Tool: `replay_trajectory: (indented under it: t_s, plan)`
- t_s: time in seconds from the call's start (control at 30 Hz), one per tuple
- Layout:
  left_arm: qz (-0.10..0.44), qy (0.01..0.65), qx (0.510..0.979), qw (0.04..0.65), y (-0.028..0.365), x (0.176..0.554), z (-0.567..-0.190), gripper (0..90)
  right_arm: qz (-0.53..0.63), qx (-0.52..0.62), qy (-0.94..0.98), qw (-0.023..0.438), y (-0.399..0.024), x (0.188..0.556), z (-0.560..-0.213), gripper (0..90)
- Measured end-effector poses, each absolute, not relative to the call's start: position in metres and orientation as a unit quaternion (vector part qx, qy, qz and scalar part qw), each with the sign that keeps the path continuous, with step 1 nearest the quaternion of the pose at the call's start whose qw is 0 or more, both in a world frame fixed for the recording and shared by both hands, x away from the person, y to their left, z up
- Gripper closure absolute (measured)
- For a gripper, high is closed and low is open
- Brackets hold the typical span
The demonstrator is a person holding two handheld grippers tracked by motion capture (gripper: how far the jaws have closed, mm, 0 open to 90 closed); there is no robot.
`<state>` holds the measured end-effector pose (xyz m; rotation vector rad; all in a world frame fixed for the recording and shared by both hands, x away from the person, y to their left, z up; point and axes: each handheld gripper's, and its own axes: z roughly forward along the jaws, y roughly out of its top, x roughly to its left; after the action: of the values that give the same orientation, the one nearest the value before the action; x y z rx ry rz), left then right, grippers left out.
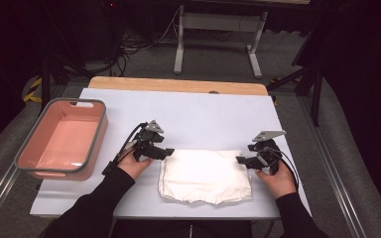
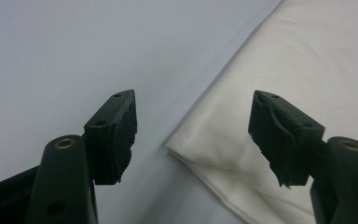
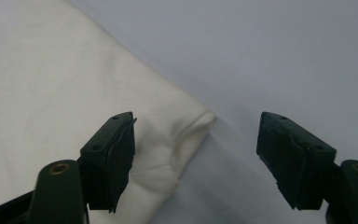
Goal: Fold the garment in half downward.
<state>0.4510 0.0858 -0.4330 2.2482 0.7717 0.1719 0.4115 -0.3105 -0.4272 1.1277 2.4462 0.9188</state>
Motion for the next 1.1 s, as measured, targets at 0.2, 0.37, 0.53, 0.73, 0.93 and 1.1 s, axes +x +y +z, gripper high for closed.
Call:
replay_trajectory:
  t_s: [0.2, 0.37, 0.53, 0.73, 0.93, 1.1]
  plan:
    - [0.047, 0.304, 0.890, 0.337, 0.083, 0.461, -0.443, 47.0, 0.317, 0.382, 0.858, 0.130, -0.309, 0.427, -0.435, 45.2]
    - [0.021, 0.304, 0.895, 0.326, 0.080, 0.463, -0.447, 69.2, 0.306, 0.360, 0.873, 0.121, -0.300, 0.429, -0.436, 66.8]
    - [-0.004, 0.309, 0.894, 0.325, 0.081, 0.463, -0.446, 85.3, 0.305, 0.338, 0.883, 0.113, -0.297, 0.427, -0.436, 83.5]
    - [0.042, 0.292, 0.890, 0.349, 0.087, 0.463, -0.431, 86.0, 0.302, 0.334, 0.882, 0.138, -0.295, 0.427, -0.430, 86.3]
    - [0.094, 0.292, 0.886, 0.348, 0.087, 0.473, -0.418, 85.9, 0.307, 0.326, 0.876, 0.179, -0.289, 0.437, -0.422, 86.4]
    - [0.102, 0.307, 0.877, 0.354, 0.094, 0.487, -0.422, 85.8, 0.313, 0.328, 0.869, 0.196, -0.285, 0.453, -0.418, 86.4]
